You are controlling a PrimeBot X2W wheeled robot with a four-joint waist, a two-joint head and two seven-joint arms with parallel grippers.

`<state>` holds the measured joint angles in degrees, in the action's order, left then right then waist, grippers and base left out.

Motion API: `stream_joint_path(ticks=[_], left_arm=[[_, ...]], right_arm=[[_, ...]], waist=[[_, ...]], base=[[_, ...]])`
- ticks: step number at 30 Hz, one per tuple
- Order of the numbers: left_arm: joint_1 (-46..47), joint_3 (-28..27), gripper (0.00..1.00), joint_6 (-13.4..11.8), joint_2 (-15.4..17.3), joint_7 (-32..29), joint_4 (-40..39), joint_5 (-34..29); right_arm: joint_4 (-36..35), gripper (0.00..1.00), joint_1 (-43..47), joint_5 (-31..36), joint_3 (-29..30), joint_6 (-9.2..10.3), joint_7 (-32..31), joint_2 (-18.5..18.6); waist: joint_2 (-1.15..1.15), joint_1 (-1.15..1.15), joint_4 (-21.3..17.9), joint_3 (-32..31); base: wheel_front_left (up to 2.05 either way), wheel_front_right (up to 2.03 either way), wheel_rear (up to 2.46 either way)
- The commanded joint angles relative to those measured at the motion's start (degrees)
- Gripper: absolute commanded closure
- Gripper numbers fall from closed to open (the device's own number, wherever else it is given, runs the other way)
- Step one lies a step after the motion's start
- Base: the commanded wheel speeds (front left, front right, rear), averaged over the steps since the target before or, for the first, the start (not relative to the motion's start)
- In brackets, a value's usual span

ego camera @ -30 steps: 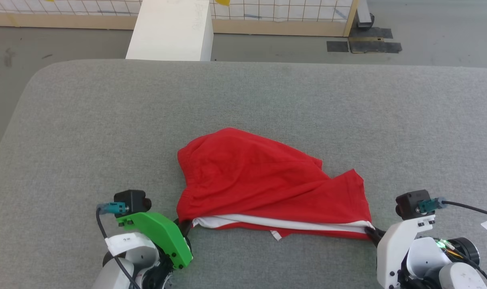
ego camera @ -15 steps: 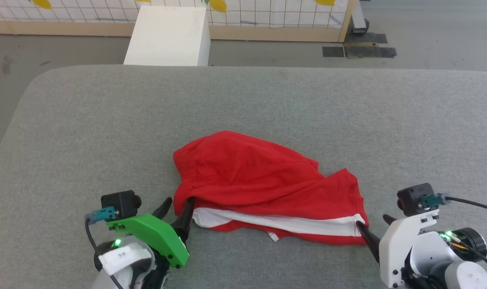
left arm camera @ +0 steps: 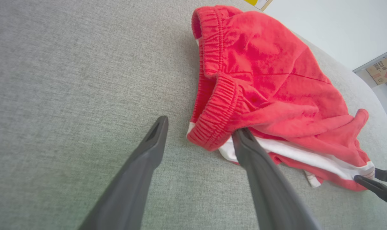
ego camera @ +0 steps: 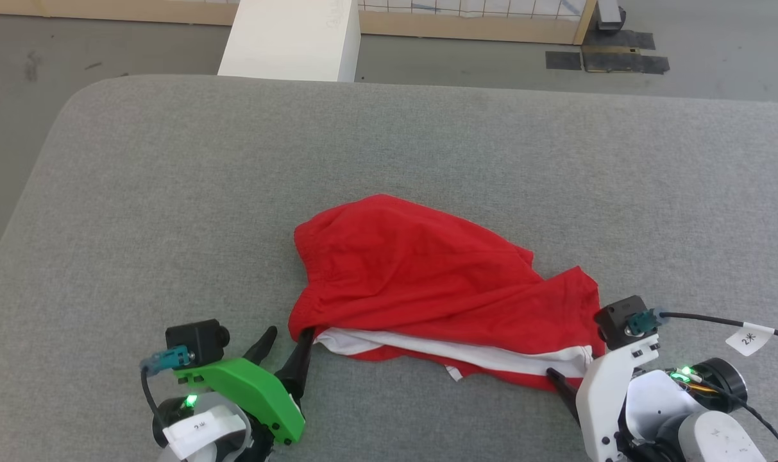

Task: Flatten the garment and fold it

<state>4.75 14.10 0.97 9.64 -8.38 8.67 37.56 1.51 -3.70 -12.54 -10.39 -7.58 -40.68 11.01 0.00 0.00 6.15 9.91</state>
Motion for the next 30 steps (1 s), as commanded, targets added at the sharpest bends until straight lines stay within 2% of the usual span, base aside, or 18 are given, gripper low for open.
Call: stream_joint_path(ticks=[1, 7, 16, 25, 26, 27, 28, 30], left_arm=[[-0.6, 0.1, 0.0, 0.3, 0.2, 0.6, 0.1, 0.3], [-0.9, 0.4, 0.0, 0.4, 0.3, 0.5, 0.6, 0.6], [-1.7, 1.5, 0.0, 0.8, -0.2, -1.0, 0.7, 1.9], [2.9, 4.6, 0.0, 2.4, 0.2, -4.7, 3.4, 1.2], [3.5, 4.9, 0.32, 2.6, 0.3, -4.9, 3.7, 1.1], [4.1, 5.0, 0.7, 2.8, 0.3, -4.9, 4.1, 0.9], [4.5, 5.0, 1.0, 2.9, 0.3, -4.6, 4.3, 0.9], [4.9, 5.0, 1.0, 3.0, 0.4, -4.9, 4.9, 1.2]], right_arm=[[0.2, 1.0, -0.9, 0.2, 0.0, 0.09, 0.0, 0.0], [-1.2, 1.0, -1.0, 0.6, 0.7, 0.09, 0.7, -0.3], [-9.2, 1.0, 0.6, 1.0, 3.8, 0.09, -1.5, -0.6], [-11.2, 1.0, 0.9, 0.6, 4.0, 0.09, -3.1, -1.1], [-11.2, 1.0, 0.8, 0.6, 3.9, 0.09, -3.1, -1.1], [-11.1, 1.0, 0.7, 0.6, 3.7, 0.09, -3.1, -1.1], [-11.0, 1.0, 0.6, 0.6, 3.6, 0.09, -3.1, -1.1], [-10.9, 1.0, 0.5, 0.6, 3.5, 0.09, -3.1, -1.2]], waist=[[0.0, 0.0, 0.1, -0.1], [0.0, 0.0, -0.4, -0.9], [0.0, 0.0, -1.4, -2.2], [0.0, 0.0, -1.6, -1.8], [0.0, 0.0, -1.7, -1.7], [0.0, 0.0, -1.8, -1.6], [0.0, 0.0, -1.9, -1.5], [0.0, 0.0, -2.1, -1.4]], base=[[0.0, 0.0, 0.0], [0.0, 0.0, 0.0], [0.0, 0.0, 0.0], [0.0, 0.0, 0.0], [0.0, 0.0, 0.0], [0.0, 0.0, 0.0], [0.0, 0.0, 0.0], [0.0, 0.0, 0.0]])
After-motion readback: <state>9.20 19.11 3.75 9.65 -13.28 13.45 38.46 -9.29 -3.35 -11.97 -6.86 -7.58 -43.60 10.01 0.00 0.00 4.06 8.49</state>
